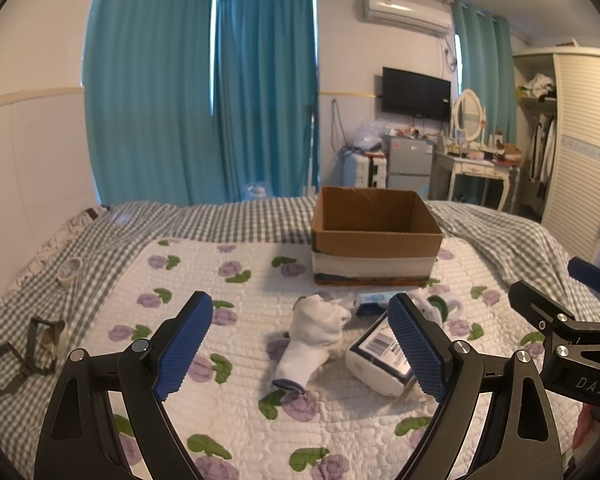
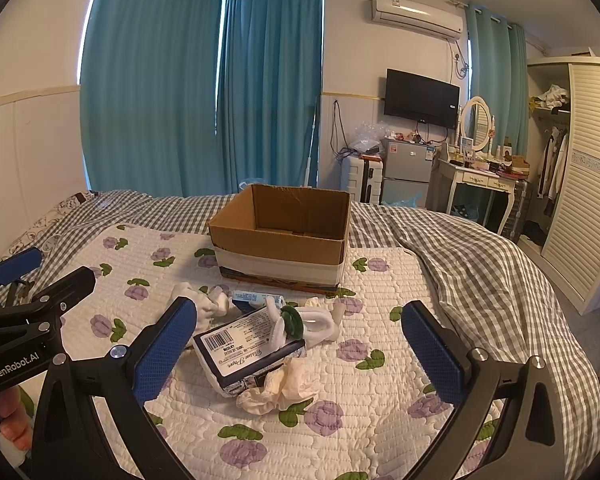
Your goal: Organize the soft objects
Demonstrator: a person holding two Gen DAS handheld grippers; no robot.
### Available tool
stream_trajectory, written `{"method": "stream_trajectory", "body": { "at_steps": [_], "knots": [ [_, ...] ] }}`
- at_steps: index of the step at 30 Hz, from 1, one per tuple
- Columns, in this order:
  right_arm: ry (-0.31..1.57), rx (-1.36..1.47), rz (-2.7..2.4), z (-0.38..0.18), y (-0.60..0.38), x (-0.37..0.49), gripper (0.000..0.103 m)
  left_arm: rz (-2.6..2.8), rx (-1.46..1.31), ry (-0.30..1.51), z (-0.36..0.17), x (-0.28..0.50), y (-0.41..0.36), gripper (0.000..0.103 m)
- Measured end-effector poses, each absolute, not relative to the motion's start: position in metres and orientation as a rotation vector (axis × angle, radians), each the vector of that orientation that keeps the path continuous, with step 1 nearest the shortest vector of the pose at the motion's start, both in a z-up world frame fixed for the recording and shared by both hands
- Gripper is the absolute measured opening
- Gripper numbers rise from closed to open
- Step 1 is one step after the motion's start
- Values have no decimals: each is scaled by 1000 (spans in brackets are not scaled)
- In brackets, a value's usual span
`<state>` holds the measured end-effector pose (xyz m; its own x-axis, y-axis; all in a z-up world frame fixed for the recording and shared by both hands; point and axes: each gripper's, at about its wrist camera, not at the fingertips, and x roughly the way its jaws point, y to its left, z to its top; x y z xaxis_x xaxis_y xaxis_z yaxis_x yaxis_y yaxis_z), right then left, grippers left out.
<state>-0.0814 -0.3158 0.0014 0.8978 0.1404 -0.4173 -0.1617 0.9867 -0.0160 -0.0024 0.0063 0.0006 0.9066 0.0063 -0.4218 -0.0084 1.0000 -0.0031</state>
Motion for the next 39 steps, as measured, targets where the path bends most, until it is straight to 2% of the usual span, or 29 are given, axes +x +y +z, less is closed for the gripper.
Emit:
{"method": "stream_trajectory", "body": {
  "at_steps": [24,28,33,39],
  "knots": [
    [446,-65,167,4,-310,-80,103,4,-6,437,3,1,11,91],
    [500,-57,198,-14,-303,-65,103,-2,-21,473,-11,11,21,91],
    [658,-64,246,-65,-282,-33,103,16,-35,580,-46,34,34,91],
    [690,-134,312,-86,-254,-23,101,41,-33,639,-73,50,44,91]
  ]
}}
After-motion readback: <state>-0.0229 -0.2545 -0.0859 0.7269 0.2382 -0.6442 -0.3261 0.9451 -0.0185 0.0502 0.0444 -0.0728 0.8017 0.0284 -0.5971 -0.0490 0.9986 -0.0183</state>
